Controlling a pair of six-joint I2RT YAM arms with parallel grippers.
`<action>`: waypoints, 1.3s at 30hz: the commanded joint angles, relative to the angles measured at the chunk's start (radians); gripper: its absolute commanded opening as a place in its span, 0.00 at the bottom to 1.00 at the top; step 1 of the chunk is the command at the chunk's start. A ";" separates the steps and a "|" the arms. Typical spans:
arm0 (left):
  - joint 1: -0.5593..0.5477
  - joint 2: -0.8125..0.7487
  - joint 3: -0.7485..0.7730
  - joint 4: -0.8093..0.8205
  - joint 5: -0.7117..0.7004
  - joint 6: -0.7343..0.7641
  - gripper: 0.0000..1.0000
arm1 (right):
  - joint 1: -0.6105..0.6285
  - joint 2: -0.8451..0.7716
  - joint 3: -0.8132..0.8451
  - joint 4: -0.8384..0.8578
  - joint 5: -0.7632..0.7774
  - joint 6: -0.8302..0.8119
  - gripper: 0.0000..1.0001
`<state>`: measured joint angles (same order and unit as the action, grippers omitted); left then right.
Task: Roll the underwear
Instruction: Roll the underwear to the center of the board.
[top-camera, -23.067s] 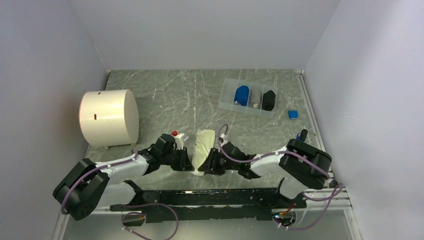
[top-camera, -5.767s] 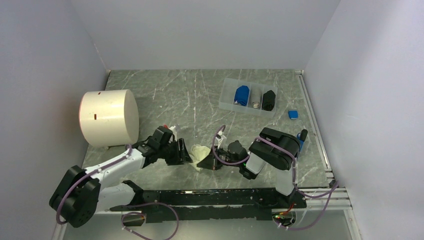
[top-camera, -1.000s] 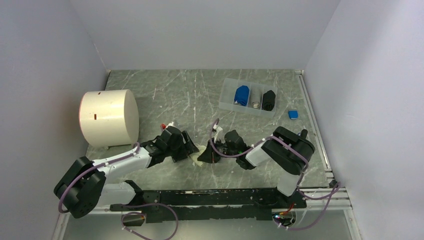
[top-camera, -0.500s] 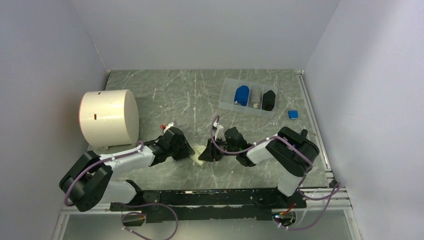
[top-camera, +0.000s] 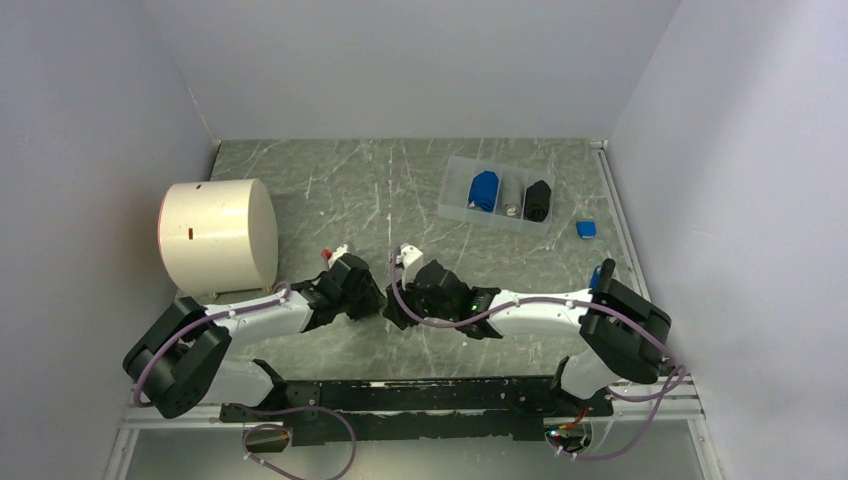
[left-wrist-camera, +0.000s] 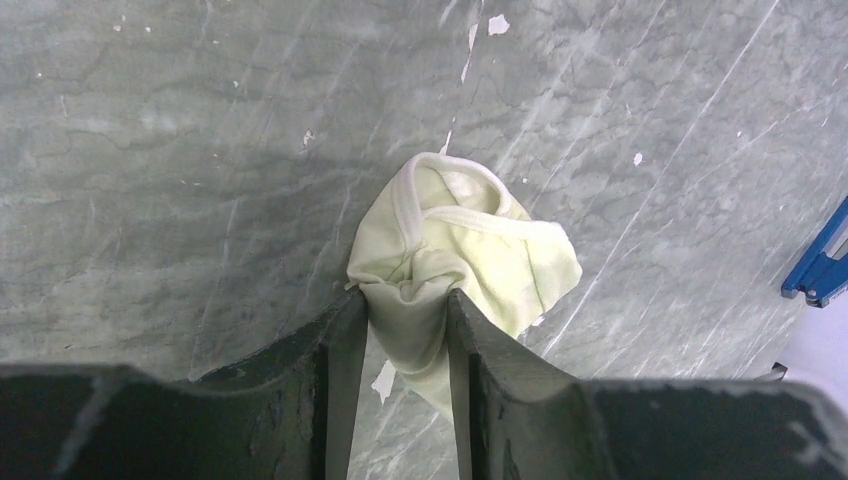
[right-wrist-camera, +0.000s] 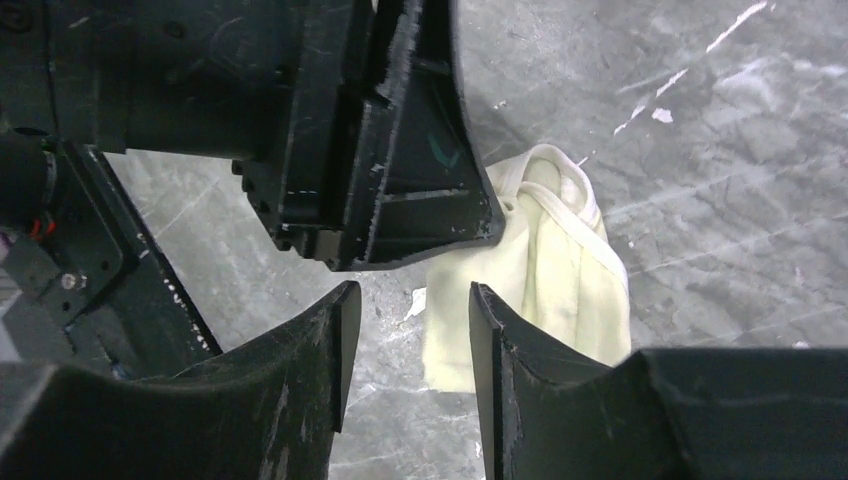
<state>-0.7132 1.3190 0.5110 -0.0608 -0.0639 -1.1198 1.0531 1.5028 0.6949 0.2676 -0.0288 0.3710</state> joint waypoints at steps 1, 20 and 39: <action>-0.002 0.007 0.019 -0.041 -0.039 0.014 0.40 | 0.044 0.002 0.055 -0.099 0.161 -0.112 0.48; -0.003 -0.034 0.031 -0.064 -0.034 0.015 0.62 | 0.001 0.075 -0.041 0.001 0.047 -0.065 0.08; -0.004 0.038 0.030 0.148 0.050 0.074 0.68 | -0.340 0.203 -0.144 0.300 -0.541 0.122 0.13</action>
<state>-0.7139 1.3239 0.5232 0.0280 -0.0383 -1.0588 0.7177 1.6764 0.5396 0.5892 -0.5426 0.4938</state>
